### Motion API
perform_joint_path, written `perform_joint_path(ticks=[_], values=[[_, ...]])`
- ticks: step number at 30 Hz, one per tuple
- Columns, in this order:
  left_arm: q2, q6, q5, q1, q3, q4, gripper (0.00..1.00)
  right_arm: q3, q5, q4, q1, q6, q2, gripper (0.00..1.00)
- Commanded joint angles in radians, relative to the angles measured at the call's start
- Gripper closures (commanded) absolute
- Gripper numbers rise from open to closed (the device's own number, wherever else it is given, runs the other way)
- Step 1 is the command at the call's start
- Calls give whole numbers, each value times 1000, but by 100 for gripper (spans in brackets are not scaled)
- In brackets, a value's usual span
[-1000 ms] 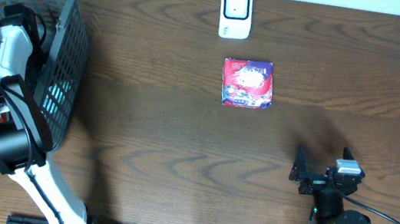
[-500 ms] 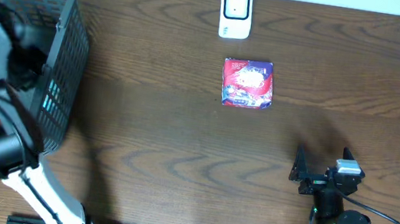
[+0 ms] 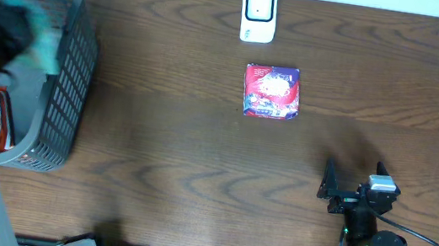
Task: Scan the item barcode
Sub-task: 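Carry the green wipes pack out and set it left of the pad pack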
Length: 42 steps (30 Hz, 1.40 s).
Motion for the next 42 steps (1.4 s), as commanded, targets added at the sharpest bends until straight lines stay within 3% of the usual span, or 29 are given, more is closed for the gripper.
perform_joint_path(ticks=[1,7,11,20,21,25,27,35,42], values=[[23,90,-39,-201,-15,-2,93,-2,9,-3,3,-14,-1,1],[102,89,-234,-542,-95,20,93,-2,9,-3,3,-14,-1,1],[276,75,-282,-706,-118,70,93,-2,9,-3,3,-14,-1,1],[624,28,-285,-789,-117,219,92,-2,9,-3,3,-15,-1,1],[644,29,-285,-788,-117,225,89,-2,9,-3,3,-15,-1,1],[694,28,-288,-772,-117,250,31,-2,9,-3,3,-15,-1,1],[690,28,-287,-761,-111,249,16,-2,9,-3,3,-14,-1,1],[485,31,-287,-697,-59,243,10,-2,9,-3,3,-15,-1,1],[194,40,-510,-477,-60,175,10,-2,9,-3,3,-14,-1,1]])
